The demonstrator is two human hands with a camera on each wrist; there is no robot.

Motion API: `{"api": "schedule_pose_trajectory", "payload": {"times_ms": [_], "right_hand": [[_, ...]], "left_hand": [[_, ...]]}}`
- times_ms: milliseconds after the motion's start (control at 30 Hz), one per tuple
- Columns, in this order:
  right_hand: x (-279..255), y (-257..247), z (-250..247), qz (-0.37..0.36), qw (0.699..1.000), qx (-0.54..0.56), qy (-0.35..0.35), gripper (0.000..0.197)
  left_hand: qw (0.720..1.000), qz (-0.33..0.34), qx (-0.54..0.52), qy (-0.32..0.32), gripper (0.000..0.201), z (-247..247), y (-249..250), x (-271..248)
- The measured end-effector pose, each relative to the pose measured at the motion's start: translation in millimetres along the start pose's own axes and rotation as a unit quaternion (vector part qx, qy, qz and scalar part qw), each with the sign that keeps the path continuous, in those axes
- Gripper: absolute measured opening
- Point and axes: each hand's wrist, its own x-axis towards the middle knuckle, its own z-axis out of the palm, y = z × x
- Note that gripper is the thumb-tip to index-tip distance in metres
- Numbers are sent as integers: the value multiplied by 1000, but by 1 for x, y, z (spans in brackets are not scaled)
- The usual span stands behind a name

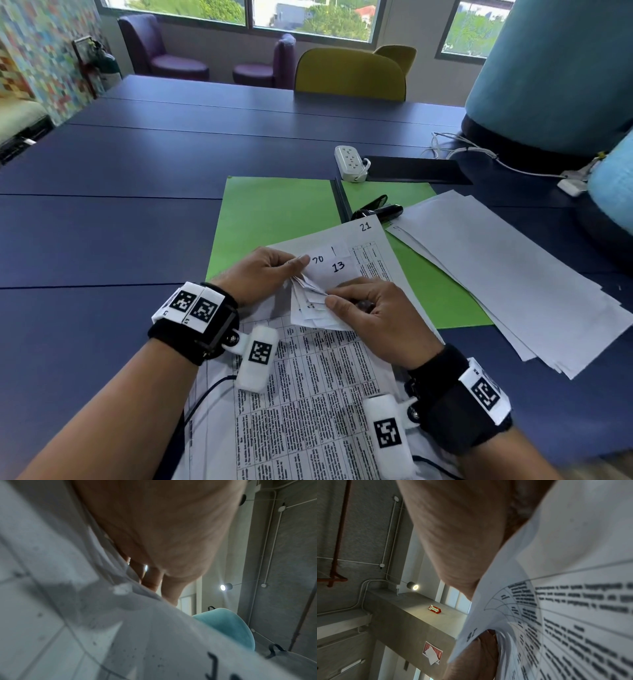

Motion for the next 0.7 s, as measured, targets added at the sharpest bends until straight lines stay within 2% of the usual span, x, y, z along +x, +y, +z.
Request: {"api": "schedule_pose_trajectory", "payload": {"times_ms": [100,167,233,300,333,400,500,600,633,700], "right_hand": [[-1,-1,-1,4,1000,2,26,22],[-2,-2,-2,33,995,32,84,34],[-1,-2,-4,62,991,13,122,45],[-1,0,-4,65,992,-32,104,37],[-1,0,-4,60,993,-38,91,27],[-2,0,-4,50,996,-25,65,17],[-3,-2,-3,38,997,4,63,41],[-2,-7,-6,26,990,13,137,53],[-3,-9,-6,26,989,32,142,53],[-3,-12,-6,39,986,121,105,46]], "left_hand": [[1000,-11,18,6,22,-1,0,1],[999,-25,37,1,6,-3,0,0],[999,-30,26,-1,5,-3,0,-1],[999,-33,29,-3,2,-4,-1,-1],[999,-34,28,-7,5,-4,0,-1],[1000,-25,9,-12,31,-3,-1,-1],[1000,2,7,-12,58,-2,-6,2],[999,0,42,-17,65,-5,-5,2],[999,-2,44,-14,65,-5,-5,2],[999,-4,35,13,59,-4,-1,1]]}}
